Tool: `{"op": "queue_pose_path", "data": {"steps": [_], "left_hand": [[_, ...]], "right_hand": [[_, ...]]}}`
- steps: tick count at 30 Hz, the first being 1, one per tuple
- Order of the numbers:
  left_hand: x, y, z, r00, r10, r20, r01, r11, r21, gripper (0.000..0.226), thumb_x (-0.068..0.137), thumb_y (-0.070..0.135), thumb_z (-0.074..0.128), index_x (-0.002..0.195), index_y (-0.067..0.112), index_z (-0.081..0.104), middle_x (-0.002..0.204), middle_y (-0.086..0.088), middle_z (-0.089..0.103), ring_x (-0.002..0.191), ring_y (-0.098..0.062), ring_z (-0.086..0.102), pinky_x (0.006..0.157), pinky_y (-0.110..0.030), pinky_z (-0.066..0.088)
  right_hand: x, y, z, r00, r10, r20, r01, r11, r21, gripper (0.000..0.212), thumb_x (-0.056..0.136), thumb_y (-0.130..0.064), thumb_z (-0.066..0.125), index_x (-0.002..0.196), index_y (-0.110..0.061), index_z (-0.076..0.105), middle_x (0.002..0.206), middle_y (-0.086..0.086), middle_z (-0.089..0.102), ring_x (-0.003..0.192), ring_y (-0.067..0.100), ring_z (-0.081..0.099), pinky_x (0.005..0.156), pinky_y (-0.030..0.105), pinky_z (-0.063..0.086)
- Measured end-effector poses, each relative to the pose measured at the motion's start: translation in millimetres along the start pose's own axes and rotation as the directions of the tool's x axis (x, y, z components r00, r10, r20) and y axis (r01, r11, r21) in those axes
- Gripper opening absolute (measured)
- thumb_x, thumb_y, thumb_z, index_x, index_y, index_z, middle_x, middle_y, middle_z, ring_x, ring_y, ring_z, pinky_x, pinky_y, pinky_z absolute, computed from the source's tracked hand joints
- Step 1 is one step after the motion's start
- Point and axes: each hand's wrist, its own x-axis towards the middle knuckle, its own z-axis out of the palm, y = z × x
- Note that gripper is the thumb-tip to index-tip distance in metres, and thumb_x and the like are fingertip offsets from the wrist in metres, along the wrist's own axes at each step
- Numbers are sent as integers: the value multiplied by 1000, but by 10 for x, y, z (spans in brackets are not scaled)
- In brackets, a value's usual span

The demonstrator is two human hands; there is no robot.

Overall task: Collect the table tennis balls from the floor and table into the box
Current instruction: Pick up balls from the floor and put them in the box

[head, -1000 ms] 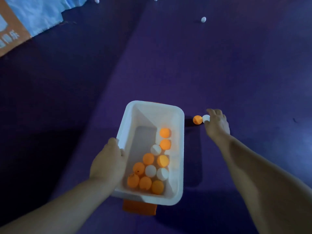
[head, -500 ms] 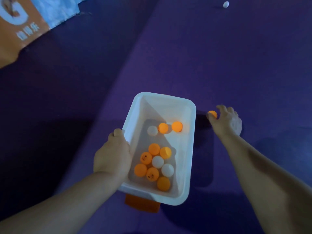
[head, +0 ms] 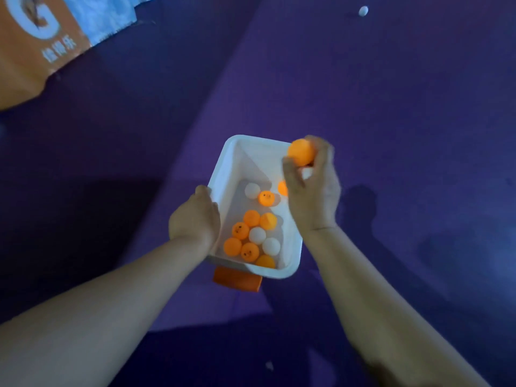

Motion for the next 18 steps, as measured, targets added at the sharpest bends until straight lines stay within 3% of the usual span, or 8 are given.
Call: {"op": "queue_pose_path", "data": {"steps": [3,5,7,11,15,18], "left_hand": [[-99,-8,-60,999,28,19,-27,998,-60,33,99,19,34,129,9,42,120,-15,60,106,-37,58,71,-34,34],[-220,28,-88,998,49,33,-46,994,-98,31,98,19,36,125,7,44,116,-16,62,104,-38,58,71,-34,34],[-374,138,-85,996,80,44,-74,989,-127,29,98,19,37,123,7,45,110,-17,63,101,-37,59,71,-34,35],[-765,502,-21,966,244,85,-228,961,-158,17,97,22,36,108,13,44,90,-10,59,81,-33,54,66,-35,35],[-1178,902,56,897,419,142,-391,900,-192,22,97,24,38,114,12,45,93,-10,57,93,-37,59,67,-35,35],[-1488,1171,132,843,495,208,-456,865,-212,25,96,25,39,116,11,45,109,-15,61,100,-38,58,72,-38,37]], "right_hand": [[-252,-20,-66,978,88,187,-48,978,-205,61,90,-30,56,142,-28,24,114,-11,46,99,7,48,75,25,40],[-397,-4,-210,977,129,170,-105,984,-143,63,86,-8,52,140,-24,24,112,-14,33,103,5,38,84,24,41],[-540,-1,-400,973,185,135,-177,982,-65,58,84,1,44,133,-24,27,113,-16,28,97,2,36,83,17,38],[-866,51,-835,979,199,50,-194,978,-79,36,91,-22,53,122,-27,36,107,-17,41,86,2,49,67,17,42],[-1253,208,-1357,980,190,-50,-197,959,-203,46,89,-31,58,130,-22,41,129,-12,42,116,3,42,92,20,40],[-1682,330,-1812,949,180,-258,-237,948,-213,25,89,-20,56,114,-21,57,116,-15,49,109,1,47,90,13,39]]}}
